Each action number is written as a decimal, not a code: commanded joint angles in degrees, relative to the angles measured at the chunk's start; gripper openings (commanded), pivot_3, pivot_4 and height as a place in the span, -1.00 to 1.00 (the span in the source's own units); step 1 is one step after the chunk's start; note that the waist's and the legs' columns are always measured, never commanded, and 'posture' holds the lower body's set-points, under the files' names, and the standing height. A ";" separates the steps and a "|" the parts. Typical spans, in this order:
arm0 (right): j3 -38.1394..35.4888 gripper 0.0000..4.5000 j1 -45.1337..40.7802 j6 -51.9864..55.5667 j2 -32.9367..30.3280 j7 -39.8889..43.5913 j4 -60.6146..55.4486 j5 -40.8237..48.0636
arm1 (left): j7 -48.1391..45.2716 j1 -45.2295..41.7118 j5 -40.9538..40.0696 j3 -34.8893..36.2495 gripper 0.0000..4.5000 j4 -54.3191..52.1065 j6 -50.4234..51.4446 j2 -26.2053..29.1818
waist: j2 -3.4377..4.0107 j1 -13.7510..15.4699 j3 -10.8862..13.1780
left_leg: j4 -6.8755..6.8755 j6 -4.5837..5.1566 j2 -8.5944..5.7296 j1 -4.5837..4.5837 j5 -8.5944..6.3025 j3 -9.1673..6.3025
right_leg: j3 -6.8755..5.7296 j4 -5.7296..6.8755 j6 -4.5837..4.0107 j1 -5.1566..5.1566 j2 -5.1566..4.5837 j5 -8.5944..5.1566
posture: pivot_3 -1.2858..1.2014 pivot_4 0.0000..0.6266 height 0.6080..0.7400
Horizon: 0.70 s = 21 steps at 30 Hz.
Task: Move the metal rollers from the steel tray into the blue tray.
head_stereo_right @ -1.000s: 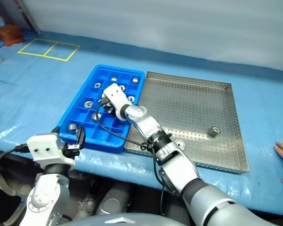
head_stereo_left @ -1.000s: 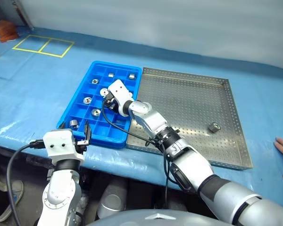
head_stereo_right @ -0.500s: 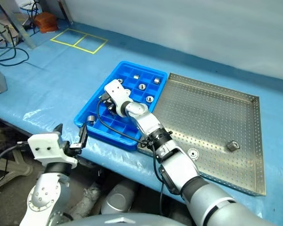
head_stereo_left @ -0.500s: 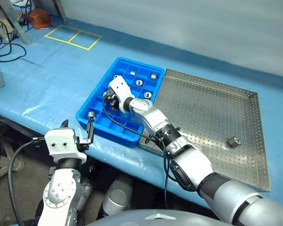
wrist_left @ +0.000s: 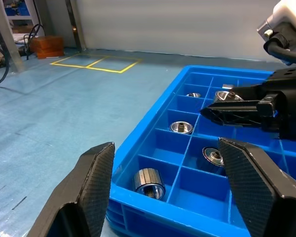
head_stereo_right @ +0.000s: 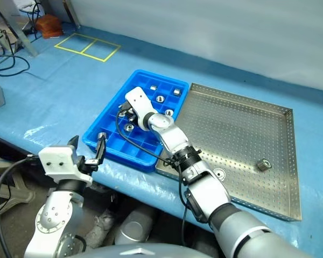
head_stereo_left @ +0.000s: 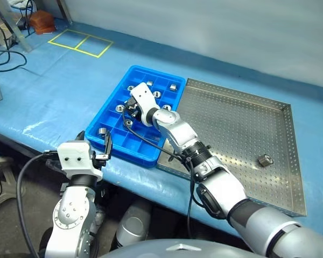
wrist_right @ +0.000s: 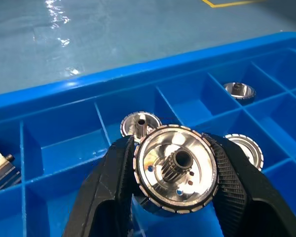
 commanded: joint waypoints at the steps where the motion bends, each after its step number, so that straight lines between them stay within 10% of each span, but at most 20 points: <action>1: -1.18 -0.20 0.90 0.57 -0.95 0.34 -4.47 -0.54 | -0.28 -0.55 -0.39 -0.38 0.62 0.11 -0.08 0.08 | -0.01 -0.38 -0.01 | 0.00 0.00 0.00 0.00 0.00 0.00 | 0.00 0.01 0.00 0.00 0.00 0.00 | 0.41 -0.52 1.00; 6: -1.47 -0.20 3.05 2.67 -2.00 1.61 -6.57 -0.19 | -0.38 -0.88 -0.47 -0.23 0.62 0.47 -0.04 0.05 | 0.02 -1.33 -0.03 | 0.01 -0.02 0.00 0.01 0.02 -0.04 | -0.02 0.03 0.00 0.01 0.02 0.00 | 0.40 -0.52 1.00; 14: 0.15 0.99 5.42 4.41 -0.72 2.41 -9.15 -1.14 | -0.93 -1.79 -0.51 -0.24 0.62 1.13 0.07 0.13 | 0.04 -2.74 -0.05 | 0.01 -0.04 0.00 0.02 0.03 -0.07 | -0.02 0.05 -0.01 0.03 0.03 0.00 | 0.39 -0.52 1.00; 21: -6.06 0.99 9.98 10.44 -4.34 -2.44 -24.70 -0.59 | -2.17 -2.98 -1.15 -0.60 0.62 1.52 0.71 0.66 | 0.05 -3.32 -0.06 | 0.07 -0.08 -0.03 0.00 0.06 -0.18 | -0.04 0.05 0.00 0.10 0.03 0.01 | 0.35 -0.52 1.00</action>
